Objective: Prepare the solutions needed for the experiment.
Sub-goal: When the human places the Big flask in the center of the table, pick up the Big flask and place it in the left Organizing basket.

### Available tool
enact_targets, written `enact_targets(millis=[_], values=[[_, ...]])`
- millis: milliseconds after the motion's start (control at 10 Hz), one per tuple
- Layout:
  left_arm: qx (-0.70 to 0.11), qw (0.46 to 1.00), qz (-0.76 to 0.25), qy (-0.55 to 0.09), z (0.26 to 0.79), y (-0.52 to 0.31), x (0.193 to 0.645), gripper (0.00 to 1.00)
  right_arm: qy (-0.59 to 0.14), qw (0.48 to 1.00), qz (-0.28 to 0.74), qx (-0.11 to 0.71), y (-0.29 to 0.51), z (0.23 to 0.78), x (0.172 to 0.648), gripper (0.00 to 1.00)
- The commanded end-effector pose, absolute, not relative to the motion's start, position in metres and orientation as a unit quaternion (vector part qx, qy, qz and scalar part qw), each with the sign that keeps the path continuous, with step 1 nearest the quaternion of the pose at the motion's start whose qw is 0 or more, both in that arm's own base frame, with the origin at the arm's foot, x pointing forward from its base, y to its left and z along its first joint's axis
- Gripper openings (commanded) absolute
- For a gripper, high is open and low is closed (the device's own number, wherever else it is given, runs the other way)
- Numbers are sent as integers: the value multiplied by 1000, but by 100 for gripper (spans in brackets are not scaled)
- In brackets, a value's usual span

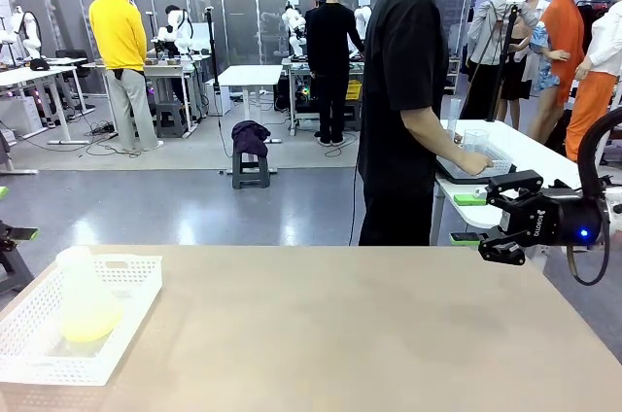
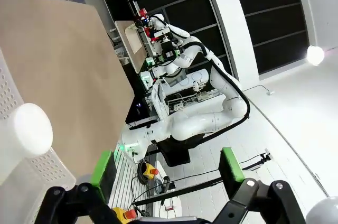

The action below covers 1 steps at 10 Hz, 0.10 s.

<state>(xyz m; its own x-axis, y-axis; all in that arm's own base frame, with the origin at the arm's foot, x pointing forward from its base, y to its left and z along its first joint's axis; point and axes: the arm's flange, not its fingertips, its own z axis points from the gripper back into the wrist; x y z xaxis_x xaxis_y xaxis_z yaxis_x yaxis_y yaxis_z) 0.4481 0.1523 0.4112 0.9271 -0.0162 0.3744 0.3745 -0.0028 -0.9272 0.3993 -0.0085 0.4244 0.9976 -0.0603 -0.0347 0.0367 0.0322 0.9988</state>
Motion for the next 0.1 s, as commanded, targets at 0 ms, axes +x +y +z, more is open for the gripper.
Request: enact_targets(millis=[0], values=[[-691,695,-143,-135,411,152,449,100,-10,716,-32,697,-9,426,399,64]])
